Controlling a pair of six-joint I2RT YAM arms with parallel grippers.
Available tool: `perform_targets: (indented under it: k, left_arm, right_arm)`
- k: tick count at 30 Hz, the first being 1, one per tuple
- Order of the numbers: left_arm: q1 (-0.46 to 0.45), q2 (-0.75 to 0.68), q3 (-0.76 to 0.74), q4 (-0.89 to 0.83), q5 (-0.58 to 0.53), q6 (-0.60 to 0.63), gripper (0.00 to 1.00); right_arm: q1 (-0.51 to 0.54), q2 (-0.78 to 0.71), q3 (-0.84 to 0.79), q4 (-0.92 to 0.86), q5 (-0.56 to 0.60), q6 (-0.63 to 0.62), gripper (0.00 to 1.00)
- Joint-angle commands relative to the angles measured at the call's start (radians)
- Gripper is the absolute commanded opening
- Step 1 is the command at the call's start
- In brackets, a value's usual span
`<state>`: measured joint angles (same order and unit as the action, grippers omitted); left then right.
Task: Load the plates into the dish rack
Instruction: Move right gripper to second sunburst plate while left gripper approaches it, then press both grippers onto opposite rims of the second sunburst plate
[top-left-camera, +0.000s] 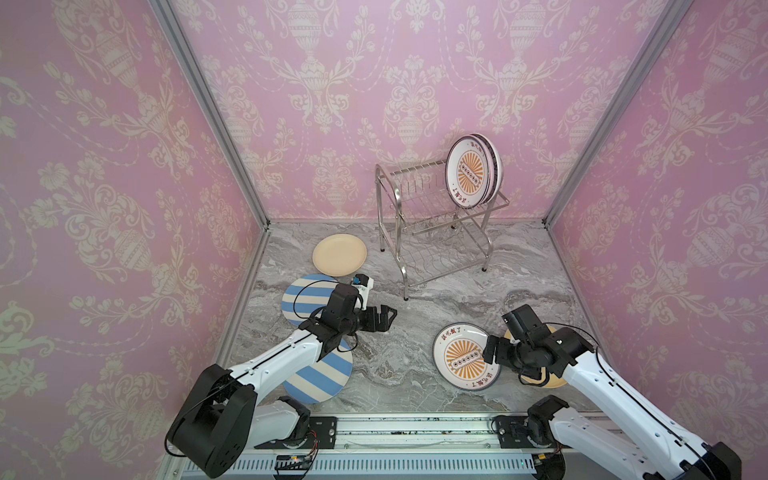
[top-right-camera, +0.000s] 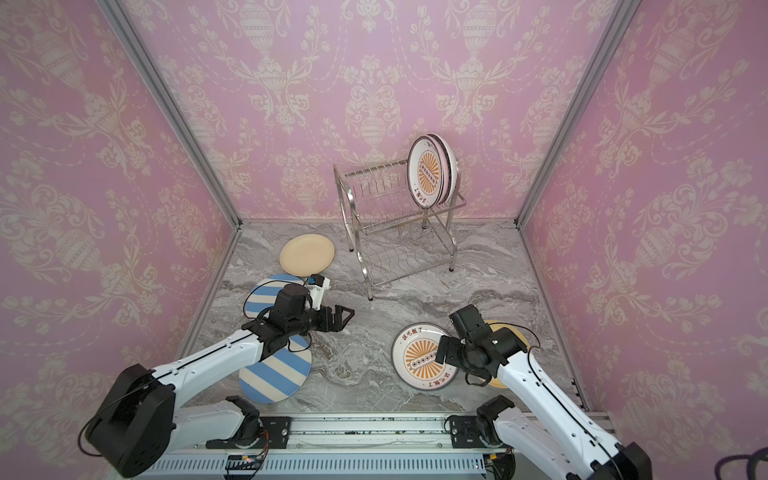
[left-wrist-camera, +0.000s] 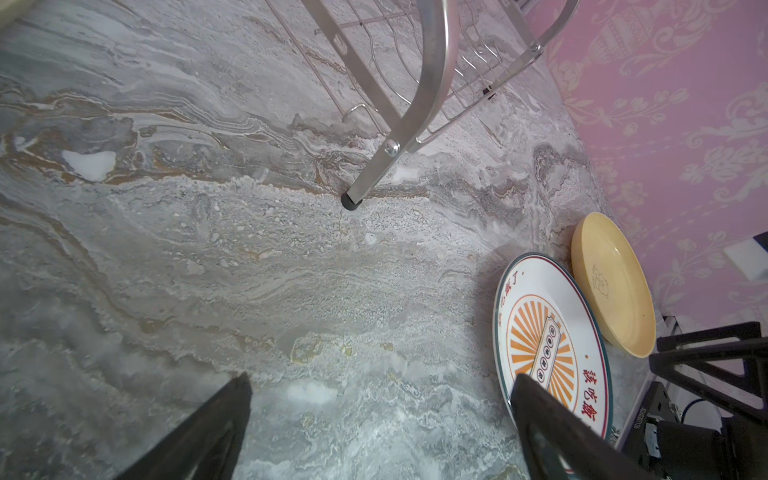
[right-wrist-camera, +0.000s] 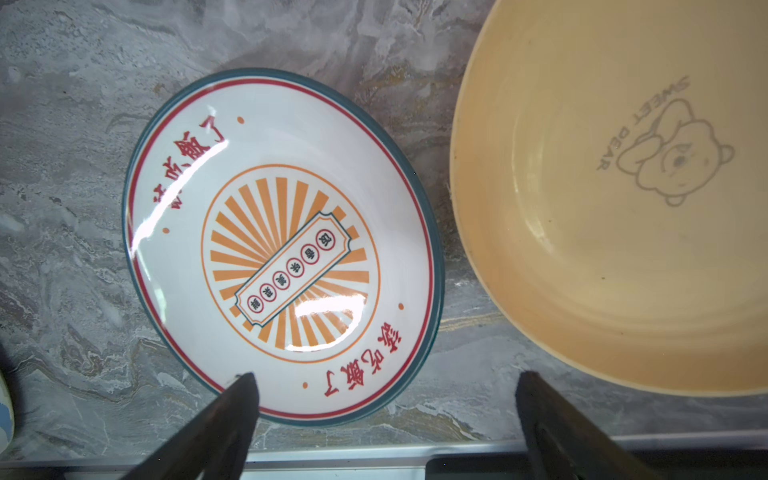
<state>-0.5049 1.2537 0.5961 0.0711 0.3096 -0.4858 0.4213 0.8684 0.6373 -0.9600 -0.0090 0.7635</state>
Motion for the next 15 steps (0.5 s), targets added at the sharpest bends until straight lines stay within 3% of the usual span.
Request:
perform_targets:
  k: [1,8,15]
  left_arm:
    - [-0.014,0.048,0.046,0.037,0.025,-0.020,0.99]
    - [-0.086,0.129,0.078,0.076,0.025,-0.028,0.99]
    - [-0.140,0.206,0.117,0.118,0.040,-0.069,0.99]
  right_arm:
    - [-0.007,0.012,-0.056,0.064,-0.070,0.051,0.98]
    - [-0.008,0.024,-0.076,0.080,-0.097,0.039,0.94]
    - [-0.010,-0.083,-0.185,0.186,-0.103,0.140,0.79]
